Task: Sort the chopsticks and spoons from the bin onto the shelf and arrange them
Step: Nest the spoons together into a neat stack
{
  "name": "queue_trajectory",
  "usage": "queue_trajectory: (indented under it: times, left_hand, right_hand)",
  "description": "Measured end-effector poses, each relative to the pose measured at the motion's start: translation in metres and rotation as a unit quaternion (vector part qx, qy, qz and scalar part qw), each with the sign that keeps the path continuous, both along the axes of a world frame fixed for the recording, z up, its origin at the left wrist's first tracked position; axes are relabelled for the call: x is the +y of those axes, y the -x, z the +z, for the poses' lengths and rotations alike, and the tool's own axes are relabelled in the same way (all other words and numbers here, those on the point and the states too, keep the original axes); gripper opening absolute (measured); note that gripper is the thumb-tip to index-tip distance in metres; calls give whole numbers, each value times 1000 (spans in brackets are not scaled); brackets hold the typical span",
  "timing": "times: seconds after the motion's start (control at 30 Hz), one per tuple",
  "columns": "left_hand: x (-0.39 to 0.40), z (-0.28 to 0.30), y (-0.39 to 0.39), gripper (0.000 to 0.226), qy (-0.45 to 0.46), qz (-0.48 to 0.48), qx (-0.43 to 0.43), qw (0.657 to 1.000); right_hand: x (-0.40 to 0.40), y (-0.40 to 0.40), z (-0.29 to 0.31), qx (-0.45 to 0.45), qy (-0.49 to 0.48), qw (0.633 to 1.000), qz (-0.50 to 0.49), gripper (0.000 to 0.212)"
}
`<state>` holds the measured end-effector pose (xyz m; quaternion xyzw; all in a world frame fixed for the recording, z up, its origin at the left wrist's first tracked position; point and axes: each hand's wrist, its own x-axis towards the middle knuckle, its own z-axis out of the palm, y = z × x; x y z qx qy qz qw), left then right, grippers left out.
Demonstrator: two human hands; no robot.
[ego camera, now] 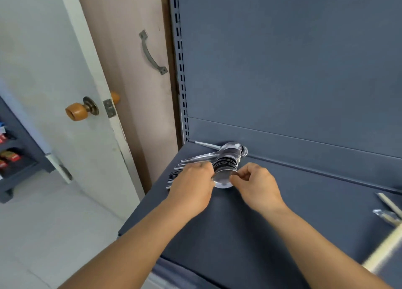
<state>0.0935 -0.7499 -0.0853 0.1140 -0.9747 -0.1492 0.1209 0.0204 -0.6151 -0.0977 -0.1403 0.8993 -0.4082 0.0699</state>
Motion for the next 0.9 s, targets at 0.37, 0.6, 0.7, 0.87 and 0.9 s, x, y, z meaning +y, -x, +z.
queue_trajectory:
  times: [0.37, 0.6, 0.7, 0.87, 0.9]
  left_hand:
    - [-55, -3, 66, 63, -28, -153, -92, 983]
    - [-74, -10, 111, 45, -1, -167, -86, 982]
    - [-70, -11, 116, 39, -20, -182, -104, 978]
    - [-61, -13, 105, 42, -81, -195, -115, 971]
    - [-60, -13, 101, 45, -96, -199, -118, 968]
  right_hand:
    - [-25, 2, -16, 22, -48, 991, -122, 14]
    - [-27, 3, -17, 7, -60, 988, -145, 16]
    - [-29, 3, -18, 13, -64, 986, -155, 18]
    - [-34, 3, -19, 23, -62, 982, -179, 19]
    - [-35, 3, -18, 25, -64, 981, -182, 19]
